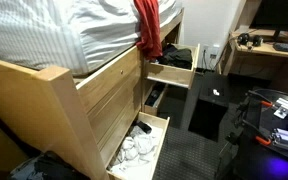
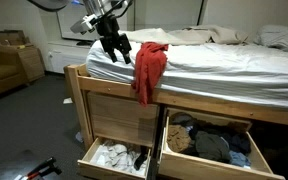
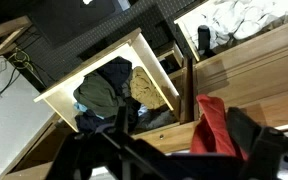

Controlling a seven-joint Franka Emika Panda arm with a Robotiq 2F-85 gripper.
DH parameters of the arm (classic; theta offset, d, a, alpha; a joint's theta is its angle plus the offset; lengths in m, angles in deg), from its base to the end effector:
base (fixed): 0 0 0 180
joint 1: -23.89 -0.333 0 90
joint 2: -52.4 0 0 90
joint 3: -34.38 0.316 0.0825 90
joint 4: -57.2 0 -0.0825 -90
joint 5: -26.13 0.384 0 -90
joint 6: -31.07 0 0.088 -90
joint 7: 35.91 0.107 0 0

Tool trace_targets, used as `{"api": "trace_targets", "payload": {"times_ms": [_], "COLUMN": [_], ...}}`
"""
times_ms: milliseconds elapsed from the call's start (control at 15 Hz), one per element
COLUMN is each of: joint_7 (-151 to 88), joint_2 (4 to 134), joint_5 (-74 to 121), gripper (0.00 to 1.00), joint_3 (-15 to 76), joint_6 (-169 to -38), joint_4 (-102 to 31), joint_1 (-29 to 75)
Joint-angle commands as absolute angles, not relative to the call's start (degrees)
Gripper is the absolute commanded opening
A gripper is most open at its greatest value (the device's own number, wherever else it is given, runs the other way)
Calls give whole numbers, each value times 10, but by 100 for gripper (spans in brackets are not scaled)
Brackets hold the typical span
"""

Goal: Move the cloth from the bed onto the drawer

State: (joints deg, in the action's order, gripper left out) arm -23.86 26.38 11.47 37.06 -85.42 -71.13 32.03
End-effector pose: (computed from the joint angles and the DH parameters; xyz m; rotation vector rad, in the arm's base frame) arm 0.4372 -0.0533 0.5716 2.8519 -0.3173 0.3755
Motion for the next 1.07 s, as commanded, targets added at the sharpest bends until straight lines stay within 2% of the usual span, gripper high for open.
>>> {"api": "trace_targets", "payload": {"times_ms": [0,200,400,733,1000], "joint_7": [-236,-230,-266,-364,-387], "joint_2": [264,269,284,320,320], "joint_5": [112,109,112,137,166], "gripper": [100,100,100,100,100], "joint_3": [365,367,351,331,330], "joint_6": [-852,-851,-992,-1152,-1141], "joint_4": [-710,-708,-725,-727,-729], "joint_1": [313,315,301,275,267]}}
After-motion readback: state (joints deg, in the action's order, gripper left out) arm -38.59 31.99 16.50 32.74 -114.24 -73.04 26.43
